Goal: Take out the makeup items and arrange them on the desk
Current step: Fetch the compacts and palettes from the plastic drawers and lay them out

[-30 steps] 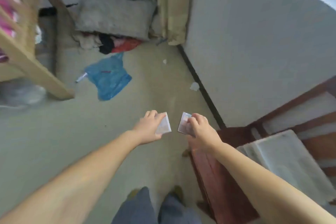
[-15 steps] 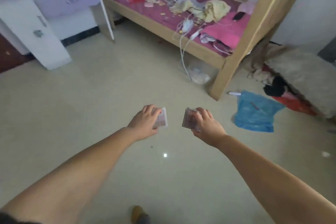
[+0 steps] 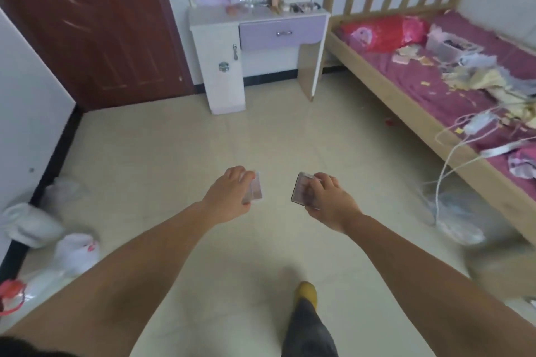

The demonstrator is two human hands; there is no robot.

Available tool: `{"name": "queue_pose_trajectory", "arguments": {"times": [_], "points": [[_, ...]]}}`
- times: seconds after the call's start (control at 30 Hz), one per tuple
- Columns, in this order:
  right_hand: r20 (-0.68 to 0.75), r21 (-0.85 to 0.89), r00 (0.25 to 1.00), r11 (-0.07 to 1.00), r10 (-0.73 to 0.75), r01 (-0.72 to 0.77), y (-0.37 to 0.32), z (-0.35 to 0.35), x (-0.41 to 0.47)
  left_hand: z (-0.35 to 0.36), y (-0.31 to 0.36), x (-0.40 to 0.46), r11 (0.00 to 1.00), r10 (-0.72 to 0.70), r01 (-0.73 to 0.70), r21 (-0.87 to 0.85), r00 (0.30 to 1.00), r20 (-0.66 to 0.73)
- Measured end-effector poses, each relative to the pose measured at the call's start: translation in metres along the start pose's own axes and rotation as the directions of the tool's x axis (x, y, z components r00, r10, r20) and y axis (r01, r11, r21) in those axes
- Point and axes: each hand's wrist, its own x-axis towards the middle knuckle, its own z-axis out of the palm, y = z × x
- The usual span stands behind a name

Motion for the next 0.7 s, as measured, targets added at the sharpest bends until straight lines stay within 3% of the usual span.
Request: {"name": "queue_pose_trajectory", "arguments": {"times": [0.1, 0.33, 0.57, 0.7], "points": [[0.004, -0.018, 0.997, 0.997, -0.075, 0.075, 0.031, -0.011, 0.080, -0.004, -0.023, 0.070, 0.993, -0.112, 0.110, -0.035, 0.993, -0.040], [0.116, -0.008, 0.972, 0.978, -0.205, 0.207, 0.085, -0.037, 0.246, -0.005, -0.077, 0.204, 0.945, -0.297, 0.297, -0.138, 0.955, 0.024], [0.138, -0.004, 0.949, 0.957, -0.285, 0.289, 0.096, -0.036, 0.445, -0.008, -0.186, 0.334, 0.910, -0.387, 0.379, -0.167, 0.922, -0.015], [0.123, 0.007, 0.961, 0.968, -0.249, 0.250, 0.091, -0.036, 0.566, -0.023, -0.261, 0.424, 0.919, -0.362, 0.353, -0.173, 0.932, -0.024]]}}
